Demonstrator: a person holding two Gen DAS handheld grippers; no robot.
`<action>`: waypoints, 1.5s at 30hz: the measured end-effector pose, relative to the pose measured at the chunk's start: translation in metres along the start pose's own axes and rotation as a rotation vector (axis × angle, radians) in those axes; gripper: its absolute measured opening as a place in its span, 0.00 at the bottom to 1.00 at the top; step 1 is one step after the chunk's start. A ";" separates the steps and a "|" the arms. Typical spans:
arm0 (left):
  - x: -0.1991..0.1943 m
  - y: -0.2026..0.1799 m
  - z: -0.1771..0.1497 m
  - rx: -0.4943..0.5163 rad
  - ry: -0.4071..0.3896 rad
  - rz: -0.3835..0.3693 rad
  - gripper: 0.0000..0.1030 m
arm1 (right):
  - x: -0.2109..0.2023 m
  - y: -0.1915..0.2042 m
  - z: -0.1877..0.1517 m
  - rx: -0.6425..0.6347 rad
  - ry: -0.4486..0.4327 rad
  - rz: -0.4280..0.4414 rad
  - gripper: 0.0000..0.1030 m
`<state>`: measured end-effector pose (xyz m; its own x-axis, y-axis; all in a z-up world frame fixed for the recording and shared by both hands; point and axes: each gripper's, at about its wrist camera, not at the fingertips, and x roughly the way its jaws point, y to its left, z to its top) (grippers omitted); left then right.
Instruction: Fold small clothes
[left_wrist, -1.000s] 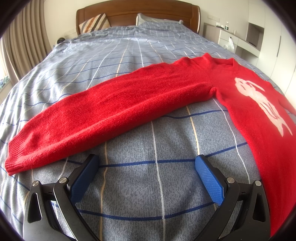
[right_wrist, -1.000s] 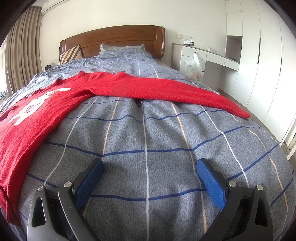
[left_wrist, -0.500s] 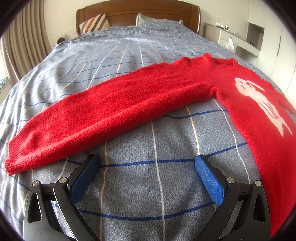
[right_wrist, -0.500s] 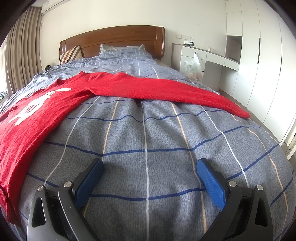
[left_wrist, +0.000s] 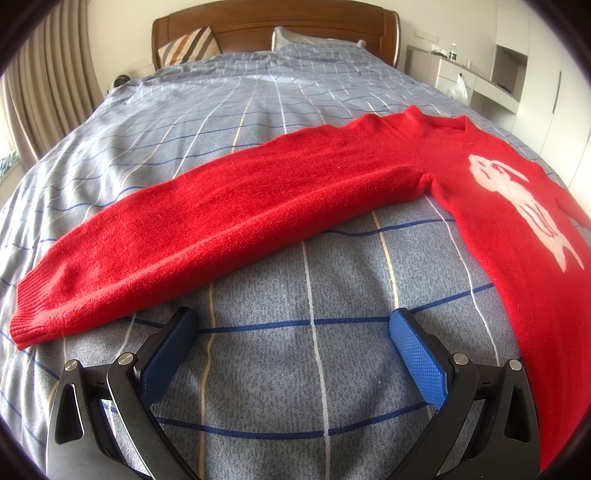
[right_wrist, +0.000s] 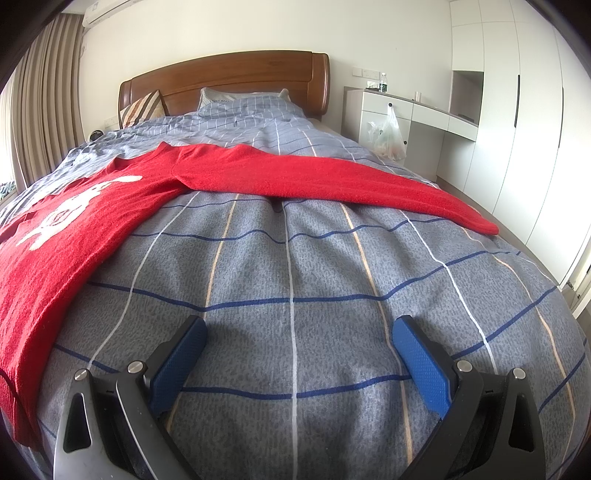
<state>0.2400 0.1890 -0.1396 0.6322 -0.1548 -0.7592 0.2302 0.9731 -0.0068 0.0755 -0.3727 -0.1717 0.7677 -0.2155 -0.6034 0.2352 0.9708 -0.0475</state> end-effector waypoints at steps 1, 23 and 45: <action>0.000 0.000 0.000 0.000 0.000 0.000 1.00 | 0.000 0.000 0.000 0.000 0.000 0.000 0.97; 0.000 0.000 0.000 0.000 0.000 0.000 1.00 | 0.000 0.000 0.000 -0.001 0.001 0.000 0.97; 0.001 -0.001 0.000 -0.003 0.000 -0.004 1.00 | -0.015 -0.163 0.052 0.841 -0.088 0.327 0.95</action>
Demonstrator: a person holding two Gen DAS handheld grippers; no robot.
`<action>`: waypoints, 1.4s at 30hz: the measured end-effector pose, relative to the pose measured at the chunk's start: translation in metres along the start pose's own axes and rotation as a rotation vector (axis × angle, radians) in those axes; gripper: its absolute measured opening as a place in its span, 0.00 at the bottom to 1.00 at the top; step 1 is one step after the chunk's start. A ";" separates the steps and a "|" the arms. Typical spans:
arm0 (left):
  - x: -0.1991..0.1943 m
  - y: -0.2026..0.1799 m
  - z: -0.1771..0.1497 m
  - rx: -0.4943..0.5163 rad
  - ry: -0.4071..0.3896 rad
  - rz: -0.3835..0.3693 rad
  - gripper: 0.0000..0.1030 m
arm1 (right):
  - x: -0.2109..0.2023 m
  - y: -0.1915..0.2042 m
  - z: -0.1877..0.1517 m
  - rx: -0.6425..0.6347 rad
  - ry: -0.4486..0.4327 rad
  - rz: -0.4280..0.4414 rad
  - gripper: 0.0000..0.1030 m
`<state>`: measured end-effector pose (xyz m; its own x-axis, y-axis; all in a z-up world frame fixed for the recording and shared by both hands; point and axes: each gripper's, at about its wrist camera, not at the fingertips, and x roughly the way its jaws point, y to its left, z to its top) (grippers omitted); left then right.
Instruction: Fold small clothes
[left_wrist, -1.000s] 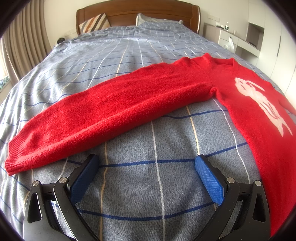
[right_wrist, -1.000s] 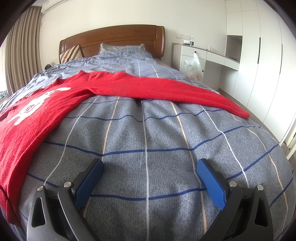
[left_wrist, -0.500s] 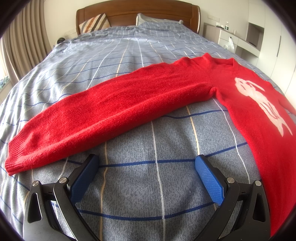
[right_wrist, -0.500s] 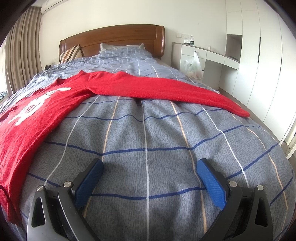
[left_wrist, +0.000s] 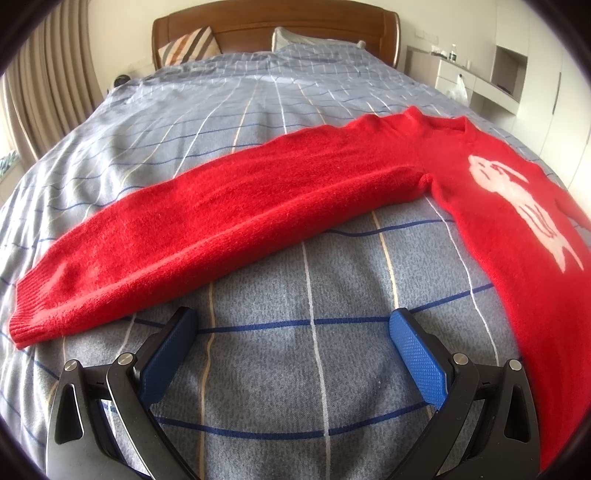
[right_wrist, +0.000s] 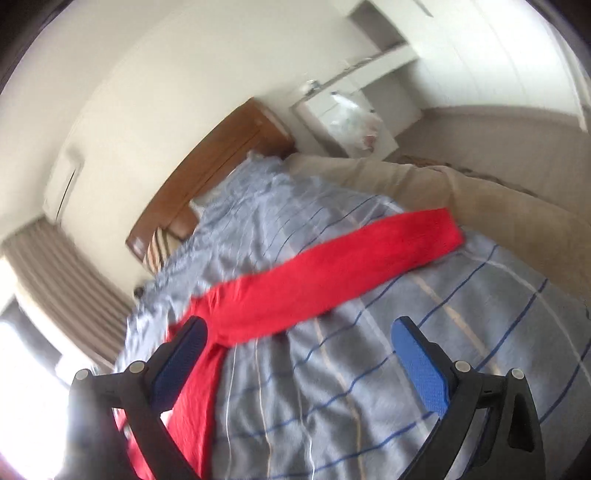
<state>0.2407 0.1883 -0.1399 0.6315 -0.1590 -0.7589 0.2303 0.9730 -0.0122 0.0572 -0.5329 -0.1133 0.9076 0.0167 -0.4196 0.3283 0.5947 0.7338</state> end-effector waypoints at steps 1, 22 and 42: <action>0.000 0.000 0.000 0.002 0.000 0.003 1.00 | 0.007 -0.015 0.011 0.096 0.028 -0.019 0.88; -0.038 -0.018 -0.040 -0.089 -0.003 0.126 1.00 | 0.083 0.032 0.068 -0.020 0.058 -0.170 0.06; -0.040 -0.006 -0.063 -0.162 -0.165 0.074 1.00 | 0.259 0.330 -0.241 -0.588 0.725 0.341 0.81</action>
<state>0.1675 0.1994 -0.1508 0.7577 -0.0982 -0.6452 0.0656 0.9951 -0.0744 0.3372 -0.1387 -0.1085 0.4853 0.6316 -0.6046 -0.2809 0.7675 0.5763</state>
